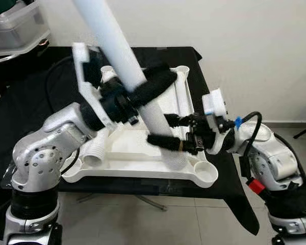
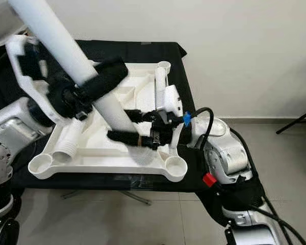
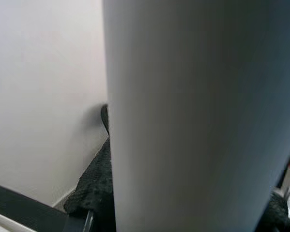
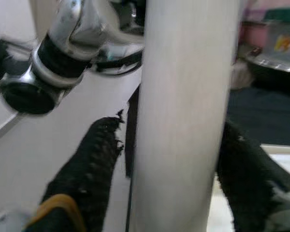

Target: Building children table

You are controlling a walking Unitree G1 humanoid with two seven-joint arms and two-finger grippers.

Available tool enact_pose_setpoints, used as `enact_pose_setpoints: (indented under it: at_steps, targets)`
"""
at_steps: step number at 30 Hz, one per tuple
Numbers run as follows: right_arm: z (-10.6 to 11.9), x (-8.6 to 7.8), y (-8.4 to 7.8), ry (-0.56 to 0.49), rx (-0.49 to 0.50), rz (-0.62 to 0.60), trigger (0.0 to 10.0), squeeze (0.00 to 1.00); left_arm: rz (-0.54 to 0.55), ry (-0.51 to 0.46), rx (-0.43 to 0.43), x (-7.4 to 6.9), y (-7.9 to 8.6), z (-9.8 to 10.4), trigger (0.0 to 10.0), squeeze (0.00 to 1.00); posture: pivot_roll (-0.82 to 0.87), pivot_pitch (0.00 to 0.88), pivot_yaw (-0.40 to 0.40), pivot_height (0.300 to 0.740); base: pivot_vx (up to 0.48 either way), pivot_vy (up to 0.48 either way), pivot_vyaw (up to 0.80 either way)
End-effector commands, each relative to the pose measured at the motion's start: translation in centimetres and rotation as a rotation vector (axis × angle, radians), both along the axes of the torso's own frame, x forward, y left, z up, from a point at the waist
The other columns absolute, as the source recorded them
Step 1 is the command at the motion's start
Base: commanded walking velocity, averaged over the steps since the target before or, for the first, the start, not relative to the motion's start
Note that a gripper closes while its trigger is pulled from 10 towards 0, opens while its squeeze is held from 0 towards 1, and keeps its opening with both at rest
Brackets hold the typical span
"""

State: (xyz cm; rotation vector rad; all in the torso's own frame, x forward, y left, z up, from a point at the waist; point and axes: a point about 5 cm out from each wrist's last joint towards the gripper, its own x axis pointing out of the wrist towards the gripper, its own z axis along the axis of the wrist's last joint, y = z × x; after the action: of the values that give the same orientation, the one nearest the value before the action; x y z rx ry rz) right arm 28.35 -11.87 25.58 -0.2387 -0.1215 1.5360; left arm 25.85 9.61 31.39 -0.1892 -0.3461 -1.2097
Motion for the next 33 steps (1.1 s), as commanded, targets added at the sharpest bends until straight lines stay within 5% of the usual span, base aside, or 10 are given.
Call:
enact_pose_setpoints:
  at_steps: [1, 2, 3, 4, 5, 24, 25, 26, 27, 33]
  targets:
    - [-0.2, 0.0, 0.2, 0.006, -0.035, 0.029, 10.0, 1.0, -0.007, -0.038, 0.03, -0.2, -0.2, 0.3, 0.0, 0.0, -0.04, 0.079, -0.011, 0.74, 0.0, 0.0, 0.0]
    - [-0.2, 0.2, 0.1, -0.007, -0.102, 0.045, 10.0, 1.0, -0.012, -0.062, 0.082, 0.0, -0.7, 0.2, 0.0, 0.0, -0.04, 0.078, -0.011, 0.74, 0.0, 0.0, 0.0]
    - [-0.1, 0.5, 0.2, -0.023, -0.146, 0.045, 10.0, 0.74, -0.022, -0.081, 0.114, 0.2, -1.1, 0.3, 0.0, 0.0, -0.04, 0.074, -0.013, 0.74, 0.0, 0.0, 0.0]
    - [-0.1, 0.5, 0.2, -0.023, -0.146, 0.045, 10.0, 0.74, -0.022, -0.081, 0.114, 0.2, -1.1, 0.3, 0.0, 0.0, -0.04, 0.074, -0.013, 0.74, 0.0, 0.0, 0.0]
    - [0.2, 0.9, 0.4, -0.041, -0.168, 0.031, 10.0, 0.0, -0.036, -0.099, 0.131, 0.4, -1.5, 0.6, 0.0, 0.0, -0.04, 0.073, -0.014, 0.74, 0.0, 0.0, 0.0]
    - [-2.2, 1.8, 3.6, 0.026, -0.147, -0.067, 10.0, 0.0, -0.112, -0.156, 0.131, 0.4, -3.2, 1.4, 0.0, 0.0, -0.03, 0.08, -0.008, 0.74, 0.0, 0.0, 0.0]
    - [-2.2, 1.8, 3.7, 0.031, -0.142, -0.064, 5.2, 0.0, -0.114, -0.158, 0.13, 0.4, -3.2, 1.5, 0.0, 0.0, -0.03, 0.08, -0.008, 0.74, 0.0, 0.0, 0.0]
    - [-2.2, 1.8, 3.7, 0.031, -0.142, -0.064, 5.2, 0.0, -0.114, -0.158, 0.13, 0.4, -3.2, 1.5, 0.0, 0.0, -0.03, 0.08, -0.008, 0.74, 0.0, 0.0, 0.0]
    - [-2.3, 1.7, 3.8, 0.038, -0.14, -0.06, 0.0, 0.0, -0.119, -0.162, 0.127, 0.4, -3.3, 1.5, 0.0, 0.0, -0.04, 0.073, -0.007, 0.74, 0.0, 0.0, 0.0]
    - [-2.4, 1.5, 3.8, 0.038, -0.15, -0.054, 0.0, 0.0, -0.124, -0.164, 0.126, 0.4, -3.4, 1.5, 0.0, 0.0, -0.04, 0.071, -0.009, 0.74, 0.0, 0.0, 0.0]
